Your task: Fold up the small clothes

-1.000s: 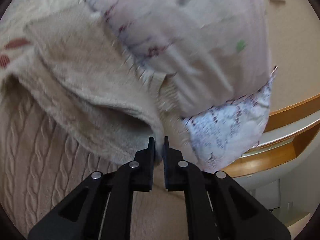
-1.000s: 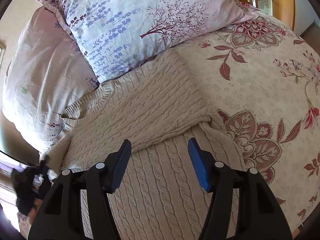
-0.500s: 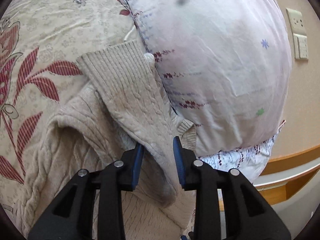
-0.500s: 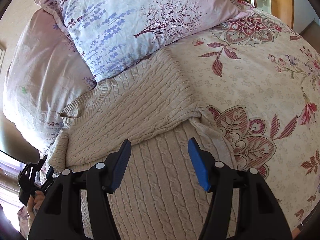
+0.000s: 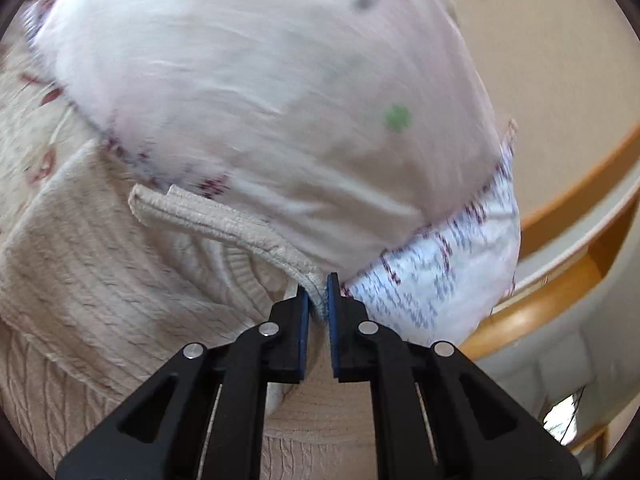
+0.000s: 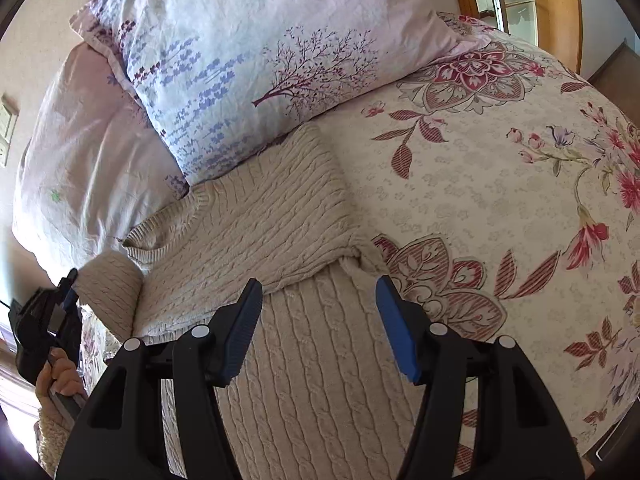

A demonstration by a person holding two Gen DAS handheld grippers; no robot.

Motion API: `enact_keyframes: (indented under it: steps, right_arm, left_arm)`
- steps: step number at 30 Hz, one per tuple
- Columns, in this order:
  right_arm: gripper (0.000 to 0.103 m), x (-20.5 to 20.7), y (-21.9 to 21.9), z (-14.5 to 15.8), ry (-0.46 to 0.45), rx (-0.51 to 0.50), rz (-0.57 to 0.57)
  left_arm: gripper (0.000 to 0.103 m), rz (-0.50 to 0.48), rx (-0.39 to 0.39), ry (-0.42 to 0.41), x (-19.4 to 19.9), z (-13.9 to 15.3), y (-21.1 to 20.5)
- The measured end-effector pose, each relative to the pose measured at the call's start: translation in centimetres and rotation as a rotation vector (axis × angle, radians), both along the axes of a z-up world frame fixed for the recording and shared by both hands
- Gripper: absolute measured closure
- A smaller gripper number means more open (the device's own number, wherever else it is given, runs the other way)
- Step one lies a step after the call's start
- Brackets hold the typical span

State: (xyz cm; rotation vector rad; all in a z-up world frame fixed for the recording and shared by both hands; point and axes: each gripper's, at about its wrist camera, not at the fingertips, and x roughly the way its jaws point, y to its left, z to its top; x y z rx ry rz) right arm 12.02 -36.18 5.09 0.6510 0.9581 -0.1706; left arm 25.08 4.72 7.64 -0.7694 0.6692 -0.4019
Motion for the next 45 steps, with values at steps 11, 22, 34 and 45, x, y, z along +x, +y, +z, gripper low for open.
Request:
enact_keyframes:
  steps: [11,22,34,45]
  right_arm:
    - [0.042,2.4,-0.7,-0.2,-0.07,0.23,0.059]
    - [0.063,8.3,2.0,-3.1,0.063,0.316,0.171]
    - [0.093,9.7,5.6,-3.1,0.061,0.271,0.261]
    - [0.094,9.7,5.1,-0.2,0.013,-0.037,0.24]
  left_arm:
    - [0.055,-0.552,0.727,-0.084,-6.5,-4.5,-15.8]
    - [0.052,-0.148,0.618,0.116,-9.6,-3.3,1.4]
    - [0.052,-0.038,0.653,0.277,-13.1,-5.7,7.2]
    - [0.052,-0.029,0.613,0.31,-13.6,-6.6,8.2]
